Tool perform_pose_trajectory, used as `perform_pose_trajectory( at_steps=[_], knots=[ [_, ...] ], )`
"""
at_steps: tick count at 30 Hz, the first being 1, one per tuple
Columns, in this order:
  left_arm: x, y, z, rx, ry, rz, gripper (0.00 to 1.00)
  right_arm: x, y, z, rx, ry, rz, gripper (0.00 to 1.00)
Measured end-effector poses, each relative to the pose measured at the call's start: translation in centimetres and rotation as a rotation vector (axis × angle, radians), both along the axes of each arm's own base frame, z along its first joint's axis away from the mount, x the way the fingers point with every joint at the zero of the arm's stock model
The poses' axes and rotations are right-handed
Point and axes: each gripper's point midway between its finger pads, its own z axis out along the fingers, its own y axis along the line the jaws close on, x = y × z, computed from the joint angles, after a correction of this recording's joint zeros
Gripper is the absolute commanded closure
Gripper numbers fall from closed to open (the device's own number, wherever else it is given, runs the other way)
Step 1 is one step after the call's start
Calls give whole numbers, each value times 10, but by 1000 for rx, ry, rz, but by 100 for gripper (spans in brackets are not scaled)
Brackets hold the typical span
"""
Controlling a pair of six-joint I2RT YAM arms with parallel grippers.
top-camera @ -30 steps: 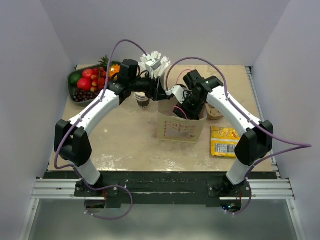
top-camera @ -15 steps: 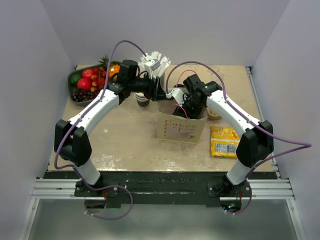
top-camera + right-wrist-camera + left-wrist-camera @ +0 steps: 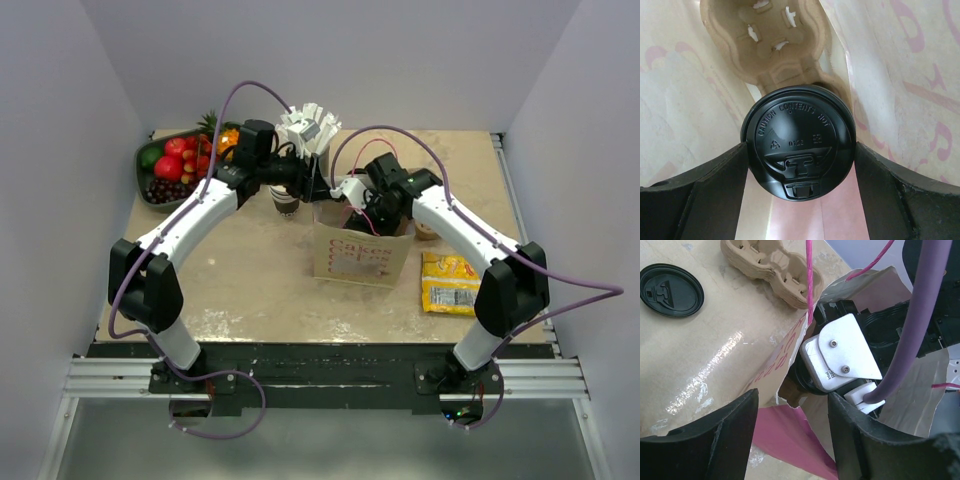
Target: Pack the takeout coffee
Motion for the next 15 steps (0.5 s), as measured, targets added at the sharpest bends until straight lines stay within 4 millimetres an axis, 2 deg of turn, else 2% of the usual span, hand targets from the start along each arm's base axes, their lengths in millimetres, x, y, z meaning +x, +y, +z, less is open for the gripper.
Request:
perform_pose_trajectory(
  at_steps=[10, 15],
  knots=[
    [-1, 1, -2, 7, 2, -3, 37, 0, 1, -1, -7, -15, -9, 35],
    [-2, 1, -2, 9, -5, -12, 36, -1, 0, 2, -5, -19, -7, 25]
  ],
)
